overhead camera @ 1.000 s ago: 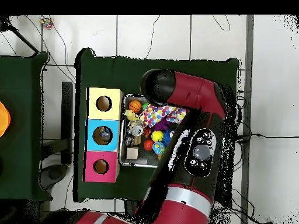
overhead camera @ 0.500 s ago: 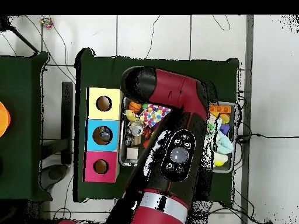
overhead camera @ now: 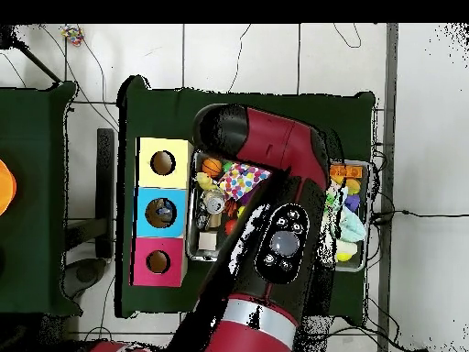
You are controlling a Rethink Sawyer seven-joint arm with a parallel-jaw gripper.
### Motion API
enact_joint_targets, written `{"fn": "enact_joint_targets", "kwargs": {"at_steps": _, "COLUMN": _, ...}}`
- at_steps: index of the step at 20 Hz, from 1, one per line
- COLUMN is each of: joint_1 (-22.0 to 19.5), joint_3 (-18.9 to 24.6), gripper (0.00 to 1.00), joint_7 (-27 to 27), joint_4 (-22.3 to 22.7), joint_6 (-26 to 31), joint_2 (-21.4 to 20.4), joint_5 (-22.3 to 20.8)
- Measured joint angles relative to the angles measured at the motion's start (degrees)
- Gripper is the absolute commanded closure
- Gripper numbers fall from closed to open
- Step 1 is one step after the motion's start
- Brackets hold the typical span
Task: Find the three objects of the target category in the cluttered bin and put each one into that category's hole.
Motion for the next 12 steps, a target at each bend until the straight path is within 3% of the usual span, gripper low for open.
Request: {"fn": "enact_joint_targets", "kwargs": {"at_steps": 12, "joint_1": -4.81, "joint_3": 1.45, "gripper": 0.00, "joint_7": 0.00, "joint_4": 2.82, "joint_6": -13.39, "joint_2": 4.27, "joint_5": 0.34}}
